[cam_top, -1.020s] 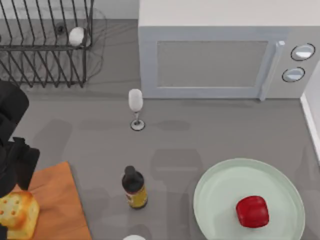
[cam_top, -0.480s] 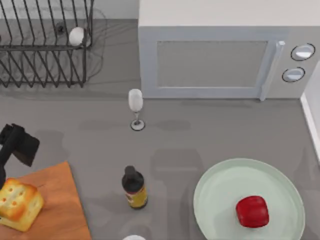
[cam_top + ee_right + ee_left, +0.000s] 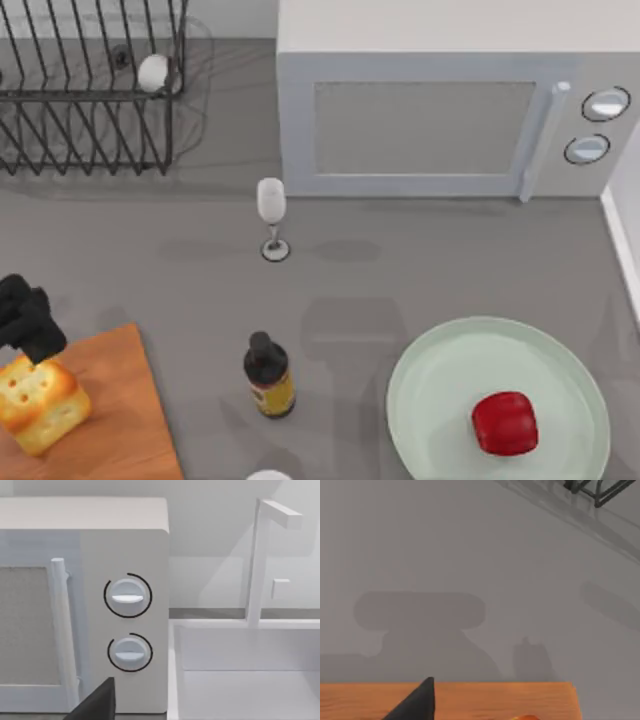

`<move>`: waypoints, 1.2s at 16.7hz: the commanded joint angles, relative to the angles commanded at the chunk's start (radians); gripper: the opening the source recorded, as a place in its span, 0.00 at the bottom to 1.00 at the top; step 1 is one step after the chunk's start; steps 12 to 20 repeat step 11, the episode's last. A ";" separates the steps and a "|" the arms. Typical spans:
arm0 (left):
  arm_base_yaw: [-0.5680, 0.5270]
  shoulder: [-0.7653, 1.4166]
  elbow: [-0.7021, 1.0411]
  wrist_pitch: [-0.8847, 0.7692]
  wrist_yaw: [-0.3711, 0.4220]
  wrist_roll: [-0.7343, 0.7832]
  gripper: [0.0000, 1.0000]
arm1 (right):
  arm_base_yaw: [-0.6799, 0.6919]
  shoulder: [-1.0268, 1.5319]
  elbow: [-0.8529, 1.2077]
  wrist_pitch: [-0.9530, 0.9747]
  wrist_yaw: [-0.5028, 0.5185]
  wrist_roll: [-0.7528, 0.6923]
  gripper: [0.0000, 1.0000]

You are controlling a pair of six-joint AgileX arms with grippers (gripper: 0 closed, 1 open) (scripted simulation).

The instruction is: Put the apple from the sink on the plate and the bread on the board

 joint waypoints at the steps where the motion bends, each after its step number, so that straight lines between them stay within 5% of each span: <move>1: 0.011 -0.085 -0.045 0.056 0.002 0.098 1.00 | 0.000 0.000 0.000 0.000 0.000 0.000 1.00; 8: 0.071 -0.485 -0.266 0.358 0.011 0.519 1.00 | 0.000 0.000 0.000 0.000 0.000 0.000 1.00; 20: 0.075 -0.510 -0.281 0.381 0.012 0.544 1.00 | 0.000 0.000 0.000 0.000 0.000 0.000 1.00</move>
